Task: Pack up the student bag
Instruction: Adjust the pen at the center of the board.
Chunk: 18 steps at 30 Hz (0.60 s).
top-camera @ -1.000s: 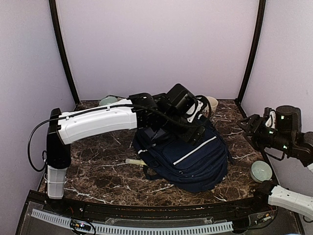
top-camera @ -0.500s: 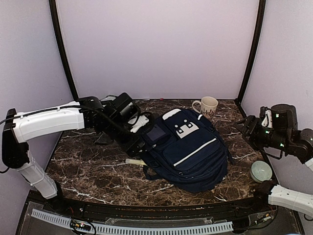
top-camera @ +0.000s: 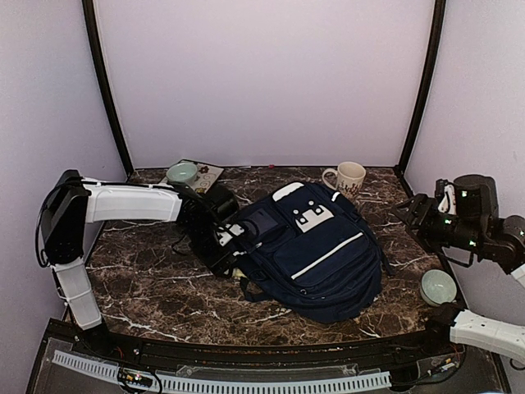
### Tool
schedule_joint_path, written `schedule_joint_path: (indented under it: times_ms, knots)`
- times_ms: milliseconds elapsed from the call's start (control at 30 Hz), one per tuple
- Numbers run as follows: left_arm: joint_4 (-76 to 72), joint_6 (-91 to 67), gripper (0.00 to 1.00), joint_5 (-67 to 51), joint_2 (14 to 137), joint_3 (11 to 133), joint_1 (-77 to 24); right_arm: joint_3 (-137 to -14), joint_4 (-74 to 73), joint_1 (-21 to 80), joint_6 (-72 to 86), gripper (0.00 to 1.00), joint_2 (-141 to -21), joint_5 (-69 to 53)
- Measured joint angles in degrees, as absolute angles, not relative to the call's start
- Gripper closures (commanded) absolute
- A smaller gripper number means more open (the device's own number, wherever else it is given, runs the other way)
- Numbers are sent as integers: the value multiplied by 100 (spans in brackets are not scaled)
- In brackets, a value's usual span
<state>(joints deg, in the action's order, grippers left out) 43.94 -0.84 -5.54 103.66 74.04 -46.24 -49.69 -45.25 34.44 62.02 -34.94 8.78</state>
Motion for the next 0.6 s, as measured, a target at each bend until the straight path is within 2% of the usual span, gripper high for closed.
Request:
schedule_joint_path:
  times_ms: [400, 600]
  knots:
    - [4121, 242, 28, -508, 11096, 7614, -4543, -4908, -4528, 3444, 6228, 27, -3500, 849]
    - [4108, 292, 39, -530, 11161, 7666, -4543, -4733, -4554, 3444, 6307, 27, -3358, 856]
